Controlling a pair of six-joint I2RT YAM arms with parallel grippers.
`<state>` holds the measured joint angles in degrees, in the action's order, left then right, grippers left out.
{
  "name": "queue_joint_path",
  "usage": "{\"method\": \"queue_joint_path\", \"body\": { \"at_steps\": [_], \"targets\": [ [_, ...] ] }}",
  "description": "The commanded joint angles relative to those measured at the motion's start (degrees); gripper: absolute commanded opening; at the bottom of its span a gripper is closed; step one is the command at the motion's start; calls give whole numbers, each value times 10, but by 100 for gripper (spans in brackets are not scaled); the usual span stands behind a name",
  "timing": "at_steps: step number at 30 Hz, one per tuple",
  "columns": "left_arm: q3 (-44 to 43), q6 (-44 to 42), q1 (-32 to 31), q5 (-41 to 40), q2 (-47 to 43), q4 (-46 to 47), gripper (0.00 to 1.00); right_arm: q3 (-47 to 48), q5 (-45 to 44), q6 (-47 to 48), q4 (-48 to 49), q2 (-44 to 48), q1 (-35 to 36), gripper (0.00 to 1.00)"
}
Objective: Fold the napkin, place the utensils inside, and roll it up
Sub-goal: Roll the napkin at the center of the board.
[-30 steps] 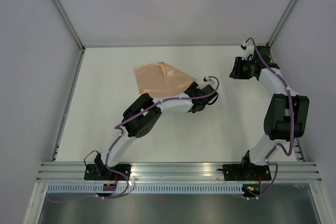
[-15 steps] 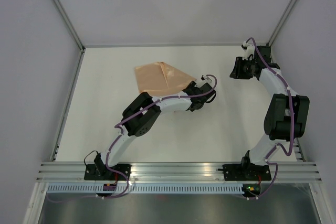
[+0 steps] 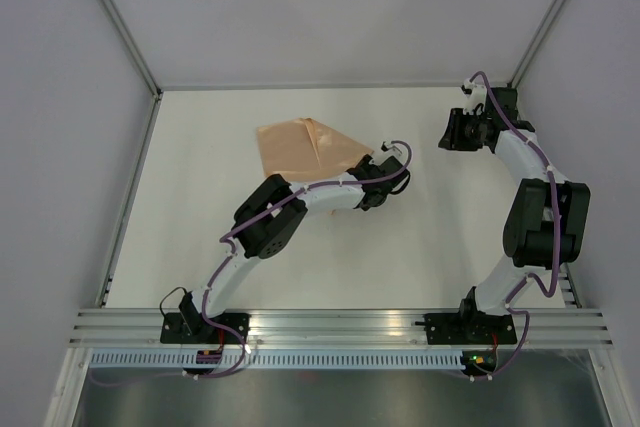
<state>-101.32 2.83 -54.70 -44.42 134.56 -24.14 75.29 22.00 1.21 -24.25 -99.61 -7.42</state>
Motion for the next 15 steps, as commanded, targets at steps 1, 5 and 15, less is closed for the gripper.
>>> {"method": "queue_joint_path", "body": {
  "at_steps": [1, 5, 15],
  "targets": [
    [-13, -7, 7, 19, 21, -15, 33, -1, 7, -10, 9, 3, -5, 42],
    [-13, -6, 11, 22, 22, -17, 27, -1, 9, -10, 10, 4, -7, 41],
    [-10, -6, 15, 32, 20, -18, 12, -3, 9, -10, 9, 3, -7, 41]
  ]
}}
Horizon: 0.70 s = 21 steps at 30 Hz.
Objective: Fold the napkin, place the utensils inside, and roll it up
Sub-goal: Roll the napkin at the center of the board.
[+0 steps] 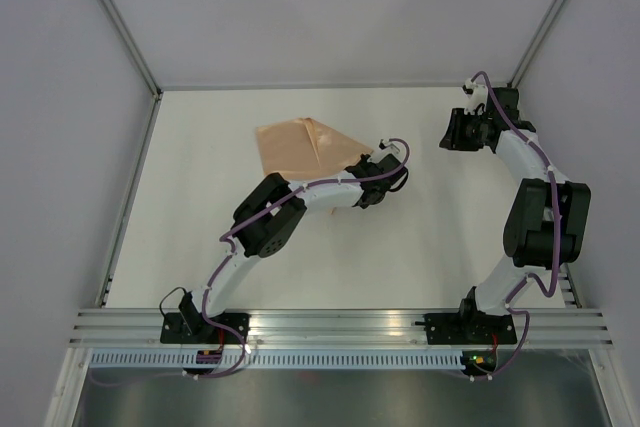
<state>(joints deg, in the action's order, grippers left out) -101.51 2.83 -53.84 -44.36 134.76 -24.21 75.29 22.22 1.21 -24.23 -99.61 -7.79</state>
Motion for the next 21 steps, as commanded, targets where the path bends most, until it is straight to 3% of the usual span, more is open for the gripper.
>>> {"method": "queue_joint_path", "body": {
  "at_steps": [1, 5, 12, 21],
  "targets": [
    [-4, -6, 7, 34, 16, -17, 10, -3, 6, -10, 9, 3, -3, 41],
    [3, -5, 7, 48, 12, -16, 2, -3, 6, -9, 9, 2, -3, 41],
    [33, -3, 7, 97, -9, -12, 2, 6, 5, 4, 1, -1, -3, 41],
    [176, -12, 6, 230, -97, 48, 2, 39, 23, 63, -13, -3, -3, 41]
  ]
}}
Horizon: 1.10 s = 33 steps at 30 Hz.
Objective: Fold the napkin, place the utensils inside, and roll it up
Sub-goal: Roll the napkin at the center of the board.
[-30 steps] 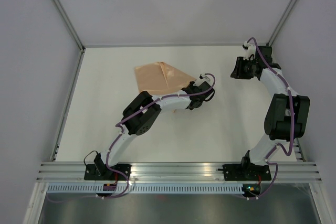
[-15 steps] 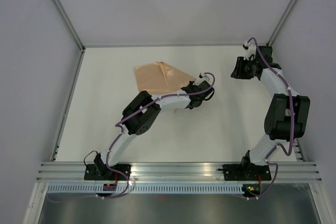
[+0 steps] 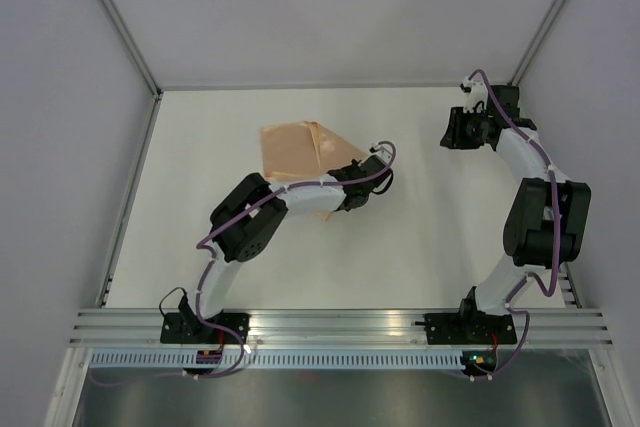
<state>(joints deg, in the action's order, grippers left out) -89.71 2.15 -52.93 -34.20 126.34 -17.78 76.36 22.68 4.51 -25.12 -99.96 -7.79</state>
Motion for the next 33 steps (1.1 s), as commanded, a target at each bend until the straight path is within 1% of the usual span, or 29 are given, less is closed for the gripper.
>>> {"method": "queue_joint_path", "body": {
  "at_steps": [1, 5, 6, 16, 18, 25, 27, 31, 33],
  "targets": [
    [69, -7, -3, 137, -19, -9, 2, 29, 21, 36, -5, 2, -3, 41],
    [112, -13, -4, 178, -47, 8, 2, 24, 40, 64, -3, 10, -3, 42],
    [131, -16, -4, 200, -61, 13, 2, 20, 52, 76, -2, 13, -3, 42],
    [224, -20, -9, 310, -136, 42, 2, -66, 116, 167, 27, 66, -1, 41],
    [246, -15, -10, 337, -144, 45, 2, -83, 131, 205, 32, 89, 1, 41],
    [303, 5, -20, 400, -169, 75, 2, -206, 184, 344, 45, 194, 23, 42],
    [319, 12, -24, 417, -175, 79, 2, -232, 185, 381, 51, 235, 40, 44],
    [336, 15, -27, 446, -183, 83, 2, -299, 187, 417, 62, 296, 74, 45],
    [343, 15, -28, 460, -186, 83, 2, -321, 187, 427, 75, 332, 112, 47]
  ]
}}
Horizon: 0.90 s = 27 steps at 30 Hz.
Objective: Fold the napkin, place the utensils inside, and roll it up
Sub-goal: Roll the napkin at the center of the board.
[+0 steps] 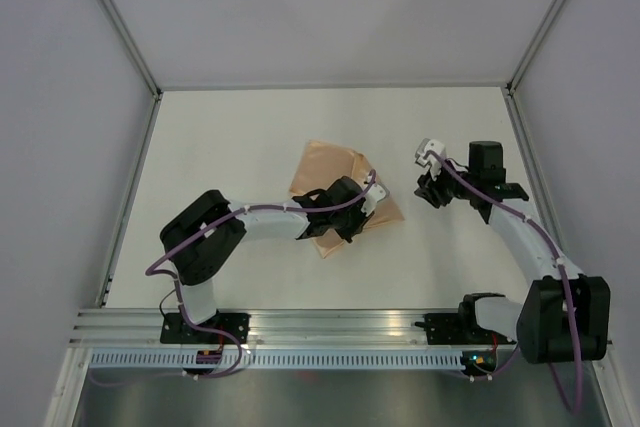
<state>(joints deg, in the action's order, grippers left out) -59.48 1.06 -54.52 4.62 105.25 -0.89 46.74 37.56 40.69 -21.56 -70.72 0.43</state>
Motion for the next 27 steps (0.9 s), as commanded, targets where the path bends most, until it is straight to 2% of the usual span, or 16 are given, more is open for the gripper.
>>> {"method": "queue_joint_path", "body": {
  "at_steps": [1, 6, 10, 13, 14, 18, 20, 27],
  "targets": [
    [42, 26, -12, 72, 24, -86, 2, -47, 36, 76, 48, 62, 39, 48],
    [35, 24, -12, 79, 35, -96, 2, -141, -6, 96, 100, 124, 106, 52],
    [31, 26, -12, 76, 39, -97, 4, -173, -30, 92, 131, 155, 149, 55],
    [31, 27, -12, 72, 31, -95, 19, -162, -33, 84, 123, 144, 151, 54],
    [31, 27, -12, 69, 29, -94, 29, -159, -35, 79, 121, 140, 152, 54],
    [28, 25, -12, 63, 9, -94, 46, -148, -37, 72, 115, 132, 151, 54],
    [28, 24, -11, 59, -3, -91, 52, -141, -35, 68, 111, 129, 151, 53],
    [36, 46, -4, 40, -54, -47, 63, -108, -28, 48, 93, 119, 151, 53]
  ]
}}
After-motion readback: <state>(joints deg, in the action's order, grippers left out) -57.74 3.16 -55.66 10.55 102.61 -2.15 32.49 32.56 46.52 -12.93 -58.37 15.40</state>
